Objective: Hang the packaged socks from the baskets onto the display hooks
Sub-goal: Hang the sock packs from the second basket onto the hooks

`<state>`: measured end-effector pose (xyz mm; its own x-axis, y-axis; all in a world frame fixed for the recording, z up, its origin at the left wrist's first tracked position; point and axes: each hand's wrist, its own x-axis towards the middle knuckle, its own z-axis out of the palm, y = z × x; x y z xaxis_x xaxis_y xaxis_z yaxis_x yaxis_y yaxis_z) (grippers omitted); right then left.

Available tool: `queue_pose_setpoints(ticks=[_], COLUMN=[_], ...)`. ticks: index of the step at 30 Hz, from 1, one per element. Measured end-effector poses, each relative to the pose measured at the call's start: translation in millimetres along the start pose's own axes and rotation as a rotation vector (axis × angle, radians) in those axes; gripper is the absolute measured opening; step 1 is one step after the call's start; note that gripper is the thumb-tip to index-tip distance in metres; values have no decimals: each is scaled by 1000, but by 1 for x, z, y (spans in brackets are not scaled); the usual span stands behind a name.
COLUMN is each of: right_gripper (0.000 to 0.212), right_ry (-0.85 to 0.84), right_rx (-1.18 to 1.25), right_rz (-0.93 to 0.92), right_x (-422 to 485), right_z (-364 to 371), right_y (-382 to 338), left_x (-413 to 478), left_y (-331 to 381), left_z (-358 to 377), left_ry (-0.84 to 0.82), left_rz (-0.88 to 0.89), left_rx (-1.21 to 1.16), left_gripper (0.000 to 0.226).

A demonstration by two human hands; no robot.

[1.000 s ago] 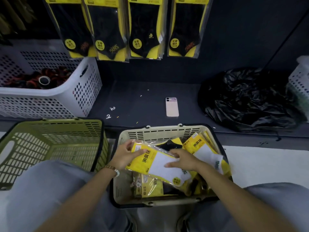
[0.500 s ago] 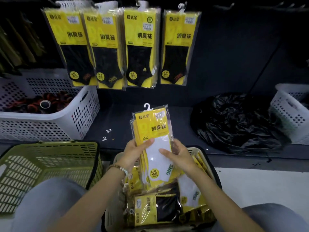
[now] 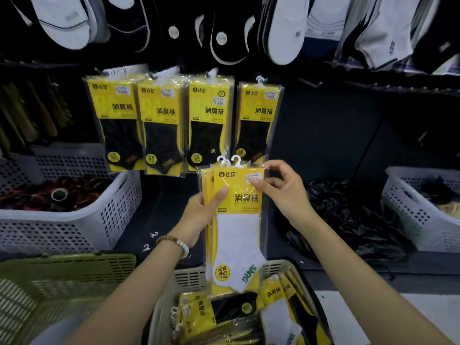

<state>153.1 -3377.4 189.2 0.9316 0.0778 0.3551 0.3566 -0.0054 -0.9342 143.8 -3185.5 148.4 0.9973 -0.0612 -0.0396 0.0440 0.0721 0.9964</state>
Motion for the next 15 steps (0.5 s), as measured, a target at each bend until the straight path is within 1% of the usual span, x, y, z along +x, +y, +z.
queue_pose_setpoints(ticks=[2, 4, 6, 9, 10, 12, 15], right_gripper=[26, 27, 26, 12, 8, 8, 9], right_ry=[-17, -45, -61, -73, -98, -169, -269], right_rx=[3, -54, -159, -341, -400, -473, -487], right_rz=[33, 35, -18, -117, -121, -92, -52], right_x=[0, 1, 5, 16, 21, 28, 34], right_z=[2, 3, 5, 9, 11, 13, 15], right_y=[-2, -8, -18, -40, -47, -58, -70], left_x=[2, 2, 1, -2, -3, -4, -7], left_y=[9, 15, 19, 25, 27, 31, 36], left_z=[0, -2, -5, -10, -11, -15, -20], left_ry=[28, 49, 61, 72, 79, 95, 89], left_rz=[25, 64, 101, 171, 194, 231, 268], left_rx=[-39, -56, -58, -16, -6, 19, 44], left_gripper=[62, 57, 51, 41, 39, 35, 26])
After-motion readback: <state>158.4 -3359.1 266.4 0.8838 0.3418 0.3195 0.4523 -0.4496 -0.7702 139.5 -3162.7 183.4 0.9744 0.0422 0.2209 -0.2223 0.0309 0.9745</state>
